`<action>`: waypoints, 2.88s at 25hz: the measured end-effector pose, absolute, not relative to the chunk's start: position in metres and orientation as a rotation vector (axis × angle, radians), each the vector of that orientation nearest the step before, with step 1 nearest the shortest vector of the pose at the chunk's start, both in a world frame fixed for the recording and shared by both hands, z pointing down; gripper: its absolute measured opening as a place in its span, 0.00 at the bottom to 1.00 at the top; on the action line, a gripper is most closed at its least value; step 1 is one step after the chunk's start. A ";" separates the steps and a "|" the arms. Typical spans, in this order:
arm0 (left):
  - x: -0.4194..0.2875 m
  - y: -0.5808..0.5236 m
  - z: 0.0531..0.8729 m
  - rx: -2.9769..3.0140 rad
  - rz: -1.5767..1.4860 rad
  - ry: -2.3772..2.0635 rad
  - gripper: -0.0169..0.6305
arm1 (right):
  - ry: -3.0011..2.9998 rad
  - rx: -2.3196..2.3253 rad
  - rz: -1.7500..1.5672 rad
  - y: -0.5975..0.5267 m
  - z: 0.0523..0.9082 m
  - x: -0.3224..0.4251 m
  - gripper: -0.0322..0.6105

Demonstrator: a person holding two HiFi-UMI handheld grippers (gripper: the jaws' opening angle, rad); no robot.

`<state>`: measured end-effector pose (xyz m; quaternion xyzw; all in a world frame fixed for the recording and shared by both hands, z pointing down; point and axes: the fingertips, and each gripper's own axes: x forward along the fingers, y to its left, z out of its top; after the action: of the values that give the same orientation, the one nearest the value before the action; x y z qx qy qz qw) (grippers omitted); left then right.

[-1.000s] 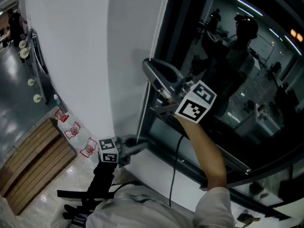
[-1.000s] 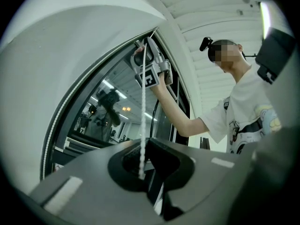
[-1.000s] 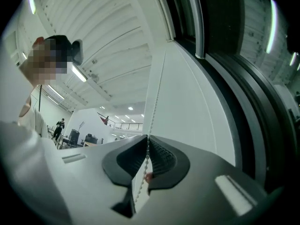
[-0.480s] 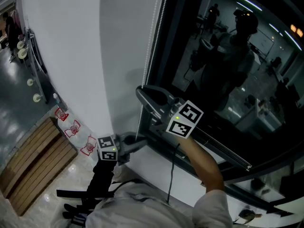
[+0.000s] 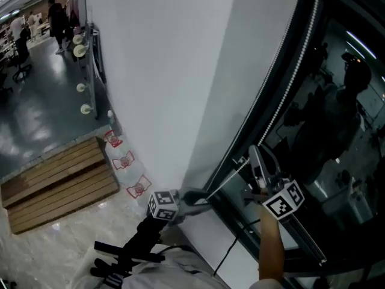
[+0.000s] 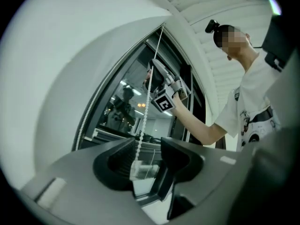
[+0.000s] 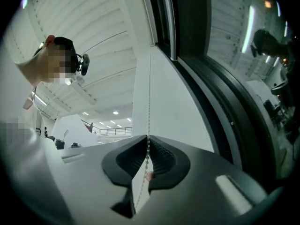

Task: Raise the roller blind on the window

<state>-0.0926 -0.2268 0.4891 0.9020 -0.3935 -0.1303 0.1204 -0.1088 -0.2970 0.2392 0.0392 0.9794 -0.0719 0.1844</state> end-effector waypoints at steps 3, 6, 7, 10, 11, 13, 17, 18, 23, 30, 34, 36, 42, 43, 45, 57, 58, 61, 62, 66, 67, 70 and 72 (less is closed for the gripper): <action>-0.123 -0.207 0.500 2.567 -0.373 -1.271 0.34 | 2.738 0.038 -0.188 -0.301 0.239 -0.102 0.08; -0.150 -0.184 0.509 2.505 -0.411 -1.375 0.38 | 2.780 -0.076 -0.117 -0.302 0.265 -0.093 0.17; -0.159 -0.175 0.513 2.488 -0.407 -1.409 0.38 | 2.787 -0.134 -0.112 -0.301 0.279 -0.088 0.24; -0.177 -0.152 0.530 2.462 -0.363 -1.455 0.31 | 2.775 -0.372 -0.168 -0.301 0.327 -0.064 0.34; -0.179 -0.145 0.535 2.465 -0.352 -1.441 0.22 | 2.765 -0.463 -0.198 -0.301 0.344 -0.053 0.35; -0.178 -0.135 0.543 2.474 -0.346 -1.401 0.05 | 2.736 -0.626 -0.273 -0.294 0.376 -0.030 0.35; -0.162 -0.116 0.544 2.507 -0.350 -1.342 0.02 | 2.688 -0.850 -0.402 -0.262 0.429 0.015 0.33; -0.156 -0.109 0.542 2.521 -0.344 -1.328 0.02 | 2.671 -0.890 -0.418 -0.251 0.436 0.025 0.30; -0.114 -0.071 0.523 2.598 -0.388 -1.188 0.02 | 2.555 -1.025 -0.459 -0.186 0.442 0.081 0.15; -0.010 0.020 0.533 2.631 -0.320 -1.013 0.02 | 2.456 -1.180 -0.468 -0.063 0.473 0.182 0.05; 0.020 0.065 0.527 2.618 -0.314 -0.991 0.02 | 2.427 -1.300 -0.514 -0.001 0.488 0.216 0.05; 0.019 0.079 0.507 2.646 -0.344 -1.029 0.02 | 2.446 -1.386 -0.515 0.017 0.487 0.216 0.05; 0.007 0.111 0.483 2.686 -0.286 -1.193 0.02 | 2.470 -1.618 -0.501 0.085 0.488 0.198 0.05; 0.003 0.116 0.485 2.675 -0.247 -1.229 0.02 | 2.466 -1.635 -0.505 0.096 0.489 0.191 0.05; -0.015 0.120 0.486 2.637 -0.199 -1.318 0.02 | 2.461 -1.637 -0.497 0.110 0.487 0.172 0.05; -0.034 0.143 0.481 2.566 -0.142 -1.452 0.02 | 2.460 -1.644 -0.389 0.158 0.465 0.128 0.05; -0.032 0.145 0.479 2.568 -0.140 -1.453 0.02 | 2.463 -1.643 -0.398 0.160 0.464 0.129 0.05; -0.025 0.145 0.470 2.582 -0.159 -1.460 0.02 | 2.465 -1.643 -0.390 0.160 0.457 0.136 0.05; -0.023 0.144 0.467 2.584 -0.166 -1.462 0.02 | 2.466 -1.644 -0.382 0.159 0.455 0.138 0.05; -0.016 0.143 0.465 2.598 -0.151 -1.458 0.02 | 2.479 -1.632 -0.342 0.159 0.448 0.139 0.05; -0.015 0.142 0.465 2.602 -0.150 -1.457 0.02 | 2.483 -1.626 -0.333 0.159 0.447 0.139 0.05; -0.012 0.138 0.463 2.609 -0.151 -1.459 0.02 | 2.487 -1.612 -0.321 0.155 0.444 0.139 0.05; -0.012 0.136 0.462 2.611 -0.151 -1.465 0.02 | 2.491 -1.603 -0.317 0.153 0.444 0.137 0.05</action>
<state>-0.0124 0.1365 0.4622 0.8688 -0.4874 -0.0503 0.0721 0.1366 0.1531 0.4442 -0.5363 0.8334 -0.1059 0.0813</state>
